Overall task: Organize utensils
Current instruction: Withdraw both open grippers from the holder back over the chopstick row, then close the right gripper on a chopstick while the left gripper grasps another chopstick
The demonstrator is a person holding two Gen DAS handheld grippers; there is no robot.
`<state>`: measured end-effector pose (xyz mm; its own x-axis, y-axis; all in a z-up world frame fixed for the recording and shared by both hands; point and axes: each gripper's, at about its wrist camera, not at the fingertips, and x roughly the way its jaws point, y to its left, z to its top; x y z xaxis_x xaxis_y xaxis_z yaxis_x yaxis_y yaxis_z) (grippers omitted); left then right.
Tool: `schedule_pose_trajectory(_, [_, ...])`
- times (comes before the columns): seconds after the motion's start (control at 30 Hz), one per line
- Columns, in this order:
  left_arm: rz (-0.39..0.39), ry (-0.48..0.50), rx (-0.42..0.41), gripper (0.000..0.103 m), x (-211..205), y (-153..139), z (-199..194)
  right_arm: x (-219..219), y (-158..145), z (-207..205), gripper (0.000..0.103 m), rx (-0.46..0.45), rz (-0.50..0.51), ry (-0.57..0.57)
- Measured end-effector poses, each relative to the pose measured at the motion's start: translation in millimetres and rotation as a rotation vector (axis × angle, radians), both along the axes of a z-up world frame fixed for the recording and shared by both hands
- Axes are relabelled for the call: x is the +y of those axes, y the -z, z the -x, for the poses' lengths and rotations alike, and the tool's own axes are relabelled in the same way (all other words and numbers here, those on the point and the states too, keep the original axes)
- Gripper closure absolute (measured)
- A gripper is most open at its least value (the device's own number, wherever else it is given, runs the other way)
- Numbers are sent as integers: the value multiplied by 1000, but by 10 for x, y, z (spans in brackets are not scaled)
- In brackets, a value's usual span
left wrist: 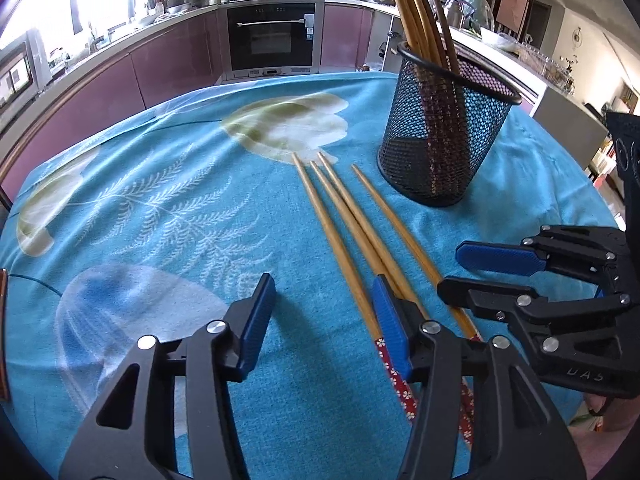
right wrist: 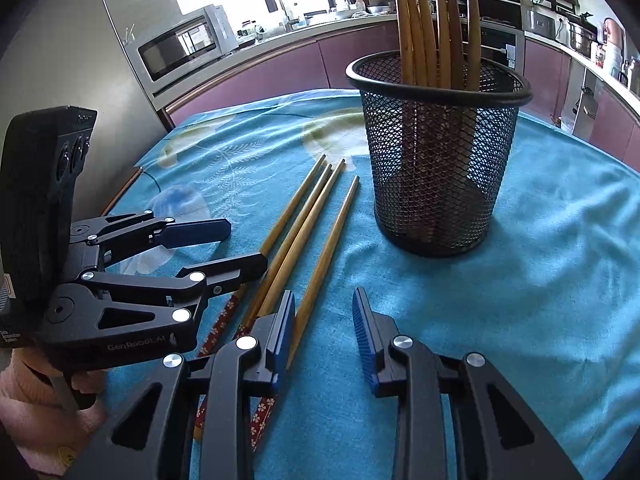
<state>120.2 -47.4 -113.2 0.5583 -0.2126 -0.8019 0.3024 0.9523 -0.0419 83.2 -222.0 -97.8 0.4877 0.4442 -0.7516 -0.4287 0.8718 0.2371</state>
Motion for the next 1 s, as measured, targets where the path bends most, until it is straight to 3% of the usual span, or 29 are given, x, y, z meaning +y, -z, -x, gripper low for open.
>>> schedule_pose_trajectory(0.43, [-12,-20,7,66,31,-15,-79,142,1,-65,75,-31,64,4])
schedule_pose_trajectory(0.77, [-5,-28,23,73,18,-18,-265,146,15,-165,88,-28,68,24])
schedule_pose_trajectory(0.83, [-1,-29,27,75,11,-11,-301,127,16,-178,92,-23,60,29])
schedule_pose_trajectory(1.0, [17,-50,36,93,8,-14,-356,66,20,-206,97,-2,22,40])
